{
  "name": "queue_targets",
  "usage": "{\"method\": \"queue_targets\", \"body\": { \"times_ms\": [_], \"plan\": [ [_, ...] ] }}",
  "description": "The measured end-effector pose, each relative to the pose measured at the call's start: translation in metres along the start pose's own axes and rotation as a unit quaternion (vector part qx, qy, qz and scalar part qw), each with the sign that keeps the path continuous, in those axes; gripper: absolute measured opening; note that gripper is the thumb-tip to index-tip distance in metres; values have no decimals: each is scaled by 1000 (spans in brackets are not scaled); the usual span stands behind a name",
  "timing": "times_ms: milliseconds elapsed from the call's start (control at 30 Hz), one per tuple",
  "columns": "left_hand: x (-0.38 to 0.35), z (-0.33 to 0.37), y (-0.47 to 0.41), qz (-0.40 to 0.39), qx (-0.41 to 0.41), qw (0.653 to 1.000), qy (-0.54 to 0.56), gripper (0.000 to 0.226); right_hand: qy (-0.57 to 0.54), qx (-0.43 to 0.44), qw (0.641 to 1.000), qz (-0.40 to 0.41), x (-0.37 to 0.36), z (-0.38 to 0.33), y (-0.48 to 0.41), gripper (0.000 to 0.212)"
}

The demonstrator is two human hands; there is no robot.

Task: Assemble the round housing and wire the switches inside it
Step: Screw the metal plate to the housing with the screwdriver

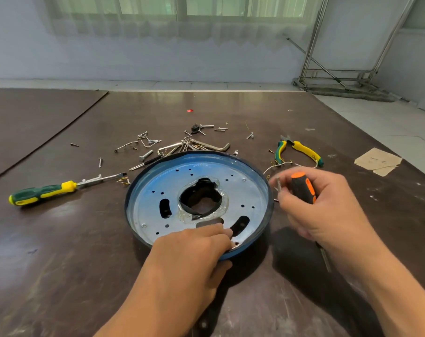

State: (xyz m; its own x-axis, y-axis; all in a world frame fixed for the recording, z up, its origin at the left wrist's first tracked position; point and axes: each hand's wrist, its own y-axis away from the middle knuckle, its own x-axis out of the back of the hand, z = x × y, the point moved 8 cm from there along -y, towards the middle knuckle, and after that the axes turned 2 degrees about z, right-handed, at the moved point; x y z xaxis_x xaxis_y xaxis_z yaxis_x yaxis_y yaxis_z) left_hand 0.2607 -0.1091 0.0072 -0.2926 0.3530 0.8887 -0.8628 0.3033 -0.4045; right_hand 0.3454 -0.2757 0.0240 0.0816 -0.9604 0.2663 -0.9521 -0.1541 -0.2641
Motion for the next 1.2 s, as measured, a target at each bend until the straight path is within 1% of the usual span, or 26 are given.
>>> {"method": "queue_targets", "body": {
  "times_ms": [67, 100, 200, 267, 367, 433, 600, 767, 1033, 1200],
  "plan": [
    [0, -1, 0, -5, 7, 1000, -3, 34, -15, 23, 999, -41, -9, -10, 4, 41],
    [1, -1, 0, -7, 10, 1000, -6, 33, -12, 28, 998, -62, -14, -12, 6, 42],
    [1, -1, 1, -15, 18, 1000, -8, 29, 33, 25, 993, -111, -28, -11, 10, 28],
    [-1, -1, 1, -26, 25, 999, -11, 26, 75, 30, 988, -129, -35, -10, 13, 20],
    [-2, -2, 2, -37, 31, 999, -7, 20, 131, 45, 980, -144, -42, -9, 14, 16],
    [-2, -2, 1, -35, 31, 999, -8, 21, 158, 39, 976, -147, -42, -7, 13, 14],
    [-3, -2, 2, -44, 33, 998, -16, 29, 166, 29, 971, -170, -46, -4, 15, 11],
    [-5, 0, 2, -60, 33, 997, -42, 27, 119, -20, 971, -208, -50, 3, 15, 15],
    [-3, 3, 3, -56, 34, 997, -52, 40, 104, -31, 966, -233, -54, 5, 19, 14],
    [-3, 3, 4, -60, 38, 996, -47, 41, 96, -25, 965, -241, -55, 3, 21, 12]
  ]
}}
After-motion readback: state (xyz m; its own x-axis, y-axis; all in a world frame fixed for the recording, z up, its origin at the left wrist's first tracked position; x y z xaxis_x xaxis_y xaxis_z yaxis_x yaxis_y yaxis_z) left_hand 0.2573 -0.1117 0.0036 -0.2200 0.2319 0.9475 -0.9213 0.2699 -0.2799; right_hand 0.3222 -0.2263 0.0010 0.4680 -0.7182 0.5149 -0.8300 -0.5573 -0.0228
